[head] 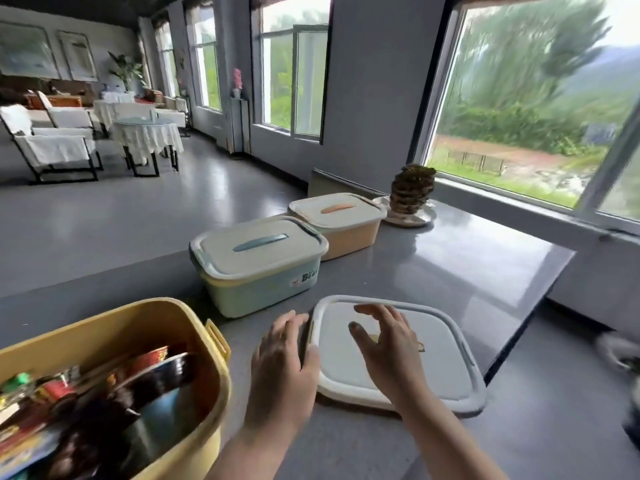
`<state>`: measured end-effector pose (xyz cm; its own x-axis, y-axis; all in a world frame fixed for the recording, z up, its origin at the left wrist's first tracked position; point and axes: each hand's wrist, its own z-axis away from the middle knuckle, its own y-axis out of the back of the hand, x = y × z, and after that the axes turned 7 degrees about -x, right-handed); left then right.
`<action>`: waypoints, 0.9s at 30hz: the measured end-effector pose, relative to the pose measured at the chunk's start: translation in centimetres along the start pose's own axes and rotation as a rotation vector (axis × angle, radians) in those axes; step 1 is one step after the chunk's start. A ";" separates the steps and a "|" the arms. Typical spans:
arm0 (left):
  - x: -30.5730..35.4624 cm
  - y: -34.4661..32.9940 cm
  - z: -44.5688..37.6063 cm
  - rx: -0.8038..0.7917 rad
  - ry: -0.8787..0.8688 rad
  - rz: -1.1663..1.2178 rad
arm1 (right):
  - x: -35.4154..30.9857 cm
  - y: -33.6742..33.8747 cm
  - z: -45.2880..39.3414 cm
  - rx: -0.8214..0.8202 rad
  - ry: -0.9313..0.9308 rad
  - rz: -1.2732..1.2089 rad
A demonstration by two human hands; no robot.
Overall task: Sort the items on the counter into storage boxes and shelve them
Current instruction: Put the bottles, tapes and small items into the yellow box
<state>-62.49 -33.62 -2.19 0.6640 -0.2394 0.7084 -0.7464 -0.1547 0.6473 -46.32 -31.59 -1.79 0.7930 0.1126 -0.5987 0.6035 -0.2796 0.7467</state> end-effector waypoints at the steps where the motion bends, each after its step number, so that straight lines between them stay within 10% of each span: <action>1: 0.4 -1.8 -0.8 -0.017 0.014 -0.008 | 2.1 0.6 -0.5 -0.006 -0.021 0.012; 16: -4.3 -13.7 -5.4 -0.324 0.450 -0.158 | 16.9 -3.6 -5.7 -0.322 -0.128 0.253; 27: -4.3 -15.1 -5.6 -0.254 0.517 -0.271 | 18.7 -4.6 -6.6 -0.265 0.047 0.203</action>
<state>-53.78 -24.90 -13.47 0.8110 0.2799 0.5137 -0.5573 0.1026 0.8239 -33.69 -21.90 -14.47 0.8983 0.1260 -0.4209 0.4290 -0.0443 0.9022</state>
